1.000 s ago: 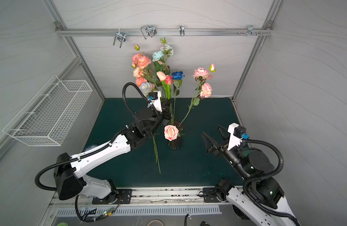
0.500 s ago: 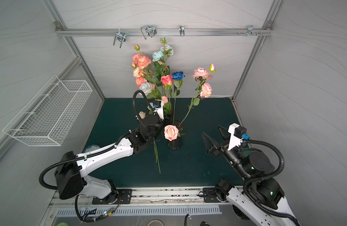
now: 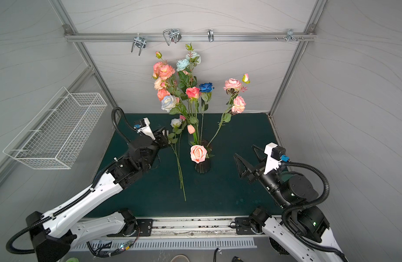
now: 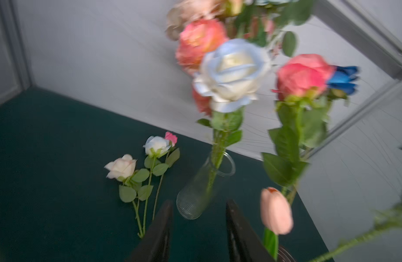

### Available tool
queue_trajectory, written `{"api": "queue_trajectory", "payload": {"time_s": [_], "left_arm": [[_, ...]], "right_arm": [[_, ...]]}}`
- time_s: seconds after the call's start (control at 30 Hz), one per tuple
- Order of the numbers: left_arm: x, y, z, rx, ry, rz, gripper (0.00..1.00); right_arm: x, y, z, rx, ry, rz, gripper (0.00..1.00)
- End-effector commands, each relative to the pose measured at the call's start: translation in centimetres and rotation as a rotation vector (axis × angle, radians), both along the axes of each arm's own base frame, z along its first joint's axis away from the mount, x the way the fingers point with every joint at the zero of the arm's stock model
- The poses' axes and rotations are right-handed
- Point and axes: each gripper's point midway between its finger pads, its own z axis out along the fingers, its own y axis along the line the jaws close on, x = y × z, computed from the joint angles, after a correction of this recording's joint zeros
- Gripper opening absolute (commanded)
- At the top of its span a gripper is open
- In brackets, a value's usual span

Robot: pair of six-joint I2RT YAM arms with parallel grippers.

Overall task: Arrange flowers in a vase
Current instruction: Place the flower in the vase, then pick up the flower from the center of the table.

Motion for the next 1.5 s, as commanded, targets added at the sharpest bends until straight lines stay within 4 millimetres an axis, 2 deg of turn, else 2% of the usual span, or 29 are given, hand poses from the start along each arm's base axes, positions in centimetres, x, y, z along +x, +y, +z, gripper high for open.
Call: {"api": "queue_trajectory", "payload": {"time_s": [0.0,0.07,0.27,0.33,0.43,0.53,0.67,0.77,0.93,1.1,1.33,1.47], "left_arm": [[0.3,2.0,-6.6,-0.189,0.231,0.003,0.41],[1.3,2.1,-8.9,-0.129,0.323,0.02,0.48],[4.7,-0.8,-16.5,-0.042,0.596,-0.015,0.52],[5.7,-1.4,-18.1,-0.034,0.625,-0.019,0.52],[6.8,-1.0,-20.0,0.027,0.68,0.025,0.41],[7.4,-0.3,-21.9,0.069,0.728,0.073,0.43],[8.8,-0.6,-23.5,0.054,0.73,0.075,0.48],[10.1,-1.1,-24.5,0.04,0.73,0.072,0.49],[11.4,-0.5,-26.8,0.058,0.763,0.106,0.41],[12.3,0.1,-28.7,0.012,0.78,0.124,0.37],[11.8,1.0,-30.7,0.036,0.817,0.158,0.18],[11.7,1.7,-29.9,0.031,0.792,0.184,0.01]], "right_arm": [[-0.4,-0.3,0.7,0.023,-0.017,0.003,0.94],[-0.3,-0.2,0.5,0.024,-0.011,0.003,0.94],[0.2,0.5,-0.1,0.003,0.017,0.014,0.94],[0.1,0.4,-0.1,0.0,0.014,0.013,0.94],[-0.2,-0.2,0.1,-0.001,0.008,0.0,0.94],[-0.4,-0.4,0.1,-0.002,0.004,-0.004,0.94],[-0.3,-0.4,-0.2,-0.007,0.008,-0.007,0.94],[-0.3,-0.4,-0.2,-0.008,0.006,-0.005,0.94],[-0.3,-0.5,-0.1,-0.015,0.003,-0.013,0.94],[-0.2,-0.6,-0.3,-0.026,0.004,-0.018,0.94],[0.1,-0.4,-0.6,-0.035,0.005,-0.023,0.94],[0.2,-0.3,-0.7,-0.038,0.008,-0.022,0.94]]}}
